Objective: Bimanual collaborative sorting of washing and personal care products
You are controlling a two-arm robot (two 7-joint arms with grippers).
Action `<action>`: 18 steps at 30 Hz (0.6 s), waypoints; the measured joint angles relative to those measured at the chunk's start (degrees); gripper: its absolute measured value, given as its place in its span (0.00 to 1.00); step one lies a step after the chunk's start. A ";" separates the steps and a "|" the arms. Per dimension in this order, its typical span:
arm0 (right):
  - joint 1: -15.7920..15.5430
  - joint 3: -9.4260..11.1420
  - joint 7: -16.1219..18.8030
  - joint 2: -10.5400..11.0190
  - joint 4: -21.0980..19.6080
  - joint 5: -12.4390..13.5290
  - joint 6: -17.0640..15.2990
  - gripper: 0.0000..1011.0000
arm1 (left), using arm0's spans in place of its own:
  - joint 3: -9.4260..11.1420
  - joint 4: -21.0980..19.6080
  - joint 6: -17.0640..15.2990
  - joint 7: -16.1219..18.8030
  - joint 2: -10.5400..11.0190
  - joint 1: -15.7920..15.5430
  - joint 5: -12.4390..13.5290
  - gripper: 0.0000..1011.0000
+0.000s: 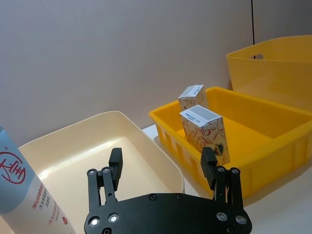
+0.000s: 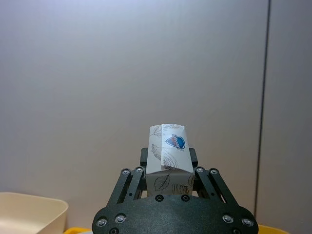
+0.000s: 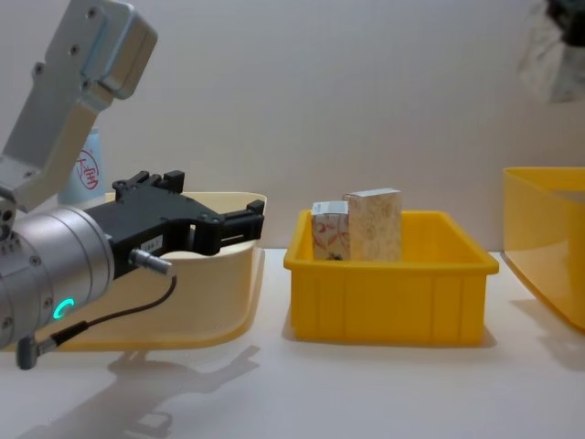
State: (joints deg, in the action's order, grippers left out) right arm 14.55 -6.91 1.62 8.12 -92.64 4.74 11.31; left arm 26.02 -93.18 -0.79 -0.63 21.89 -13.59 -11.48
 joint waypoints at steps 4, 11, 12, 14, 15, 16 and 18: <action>-0.84 1.60 -0.95 0.49 -1.67 -0.69 0.09 0.40 | 0.00 0.00 0.00 0.00 0.00 0.00 0.00 0.99; -2.24 4.24 -2.90 1.17 -4.17 -2.14 0.24 0.40 | 0.00 0.00 0.00 0.00 0.00 0.00 0.00 0.99; -2.39 4.50 -3.10 1.23 -4.39 -2.32 0.25 0.40 | 0.00 0.00 0.00 0.00 0.00 0.00 0.00 0.99; -2.83 5.32 -3.75 1.37 -5.03 -2.86 0.29 0.40 | 0.00 0.00 0.00 0.00 0.00 0.00 0.00 0.99; -2.97 5.59 -4.06 1.42 -5.24 -3.10 0.31 0.40 | 0.00 0.00 0.00 0.00 0.00 0.00 0.00 0.99; -3.17 5.95 -4.28 1.47 -5.49 -3.28 0.32 0.40 | 0.00 0.00 0.00 0.00 0.00 0.00 0.00 0.99; -3.45 6.48 -4.76 1.52 -5.83 -3.67 0.35 0.40 | 0.00 0.00 0.00 0.00 0.00 0.00 0.00 0.99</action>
State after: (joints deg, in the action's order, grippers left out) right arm 11.10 -0.43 -3.14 9.64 -98.47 1.07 11.66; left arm 26.02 -93.18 -0.80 -0.63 21.89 -13.59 -11.48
